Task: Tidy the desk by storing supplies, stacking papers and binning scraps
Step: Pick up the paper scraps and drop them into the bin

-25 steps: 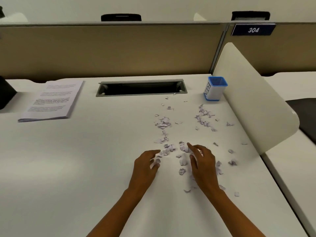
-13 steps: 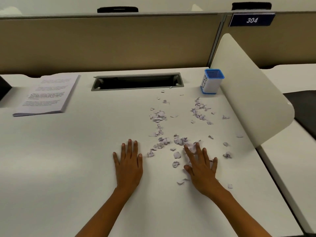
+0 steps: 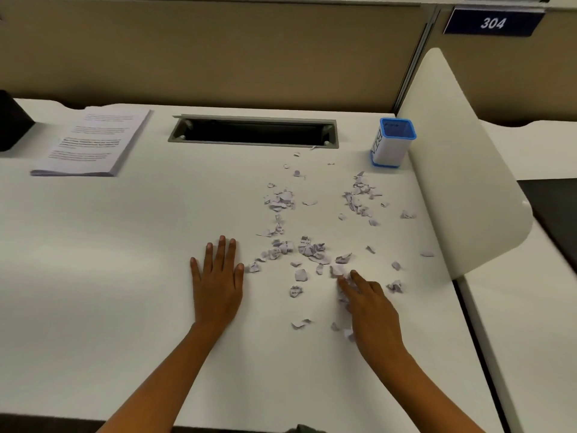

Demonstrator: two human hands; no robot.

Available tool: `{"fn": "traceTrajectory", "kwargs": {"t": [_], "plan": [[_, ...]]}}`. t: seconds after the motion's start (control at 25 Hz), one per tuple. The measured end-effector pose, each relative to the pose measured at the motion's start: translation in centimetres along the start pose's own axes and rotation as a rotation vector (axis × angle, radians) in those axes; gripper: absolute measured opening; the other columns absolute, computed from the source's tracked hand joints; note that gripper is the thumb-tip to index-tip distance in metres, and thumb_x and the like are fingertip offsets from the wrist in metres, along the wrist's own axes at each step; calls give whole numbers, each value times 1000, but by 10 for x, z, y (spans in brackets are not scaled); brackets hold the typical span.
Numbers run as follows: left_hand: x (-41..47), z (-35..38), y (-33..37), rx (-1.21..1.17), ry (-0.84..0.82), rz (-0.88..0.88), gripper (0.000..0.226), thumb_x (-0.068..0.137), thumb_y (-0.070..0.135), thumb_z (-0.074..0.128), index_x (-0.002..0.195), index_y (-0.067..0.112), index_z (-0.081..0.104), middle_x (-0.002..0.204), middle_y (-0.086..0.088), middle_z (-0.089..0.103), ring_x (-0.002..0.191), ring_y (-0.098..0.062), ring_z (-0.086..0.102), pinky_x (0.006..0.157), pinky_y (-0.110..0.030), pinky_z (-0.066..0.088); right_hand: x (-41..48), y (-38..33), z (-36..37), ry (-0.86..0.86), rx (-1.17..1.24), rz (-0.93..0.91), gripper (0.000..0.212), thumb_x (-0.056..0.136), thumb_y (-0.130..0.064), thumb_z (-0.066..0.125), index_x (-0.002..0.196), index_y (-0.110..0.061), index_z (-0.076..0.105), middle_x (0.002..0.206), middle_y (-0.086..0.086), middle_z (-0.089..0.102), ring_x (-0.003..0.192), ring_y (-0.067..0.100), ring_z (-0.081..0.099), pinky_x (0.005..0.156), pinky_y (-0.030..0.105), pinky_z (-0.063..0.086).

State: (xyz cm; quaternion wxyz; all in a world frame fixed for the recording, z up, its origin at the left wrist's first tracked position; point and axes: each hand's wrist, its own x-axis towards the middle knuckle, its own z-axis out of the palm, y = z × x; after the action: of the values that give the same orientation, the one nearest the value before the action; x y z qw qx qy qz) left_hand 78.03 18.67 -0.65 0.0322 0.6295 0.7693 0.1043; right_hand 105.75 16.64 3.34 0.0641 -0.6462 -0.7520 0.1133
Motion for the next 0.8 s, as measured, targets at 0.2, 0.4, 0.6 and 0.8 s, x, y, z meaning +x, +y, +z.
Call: {"fn": "traceTrajectory", "kwargs": {"t": [0.2,0.4,0.6,0.8], "plan": [[1,-1,-1,-16,19,2,58,95,44,15,148,23,20,156,1,19,144,-22,17,116,-51,12,15,10,-5,-8,264,-4,38,64,-16,84,99,-10,69,104,9,68,91,24,62,76,15,40],[1,-3,1,-15,33,2,57,94,43,17,147,22,24,155,0,22,143,-23,21,115,-51,14,60,7,-31,15,432,85,14,85,-6,63,94,-7,74,97,10,72,86,19,67,85,15,44],[2,-2,0,-8,24,0,57,94,43,15,148,22,22,156,1,20,144,-22,18,116,-51,14,118,5,-77,202,668,74,14,80,0,67,91,-5,74,86,9,74,54,-8,58,72,6,48],[1,-2,-1,-9,18,-1,56,95,42,17,148,24,20,156,2,17,144,-21,15,116,-50,11,221,27,-124,481,629,45,15,83,-9,67,95,-2,72,94,-1,69,75,6,62,80,2,44]]}}
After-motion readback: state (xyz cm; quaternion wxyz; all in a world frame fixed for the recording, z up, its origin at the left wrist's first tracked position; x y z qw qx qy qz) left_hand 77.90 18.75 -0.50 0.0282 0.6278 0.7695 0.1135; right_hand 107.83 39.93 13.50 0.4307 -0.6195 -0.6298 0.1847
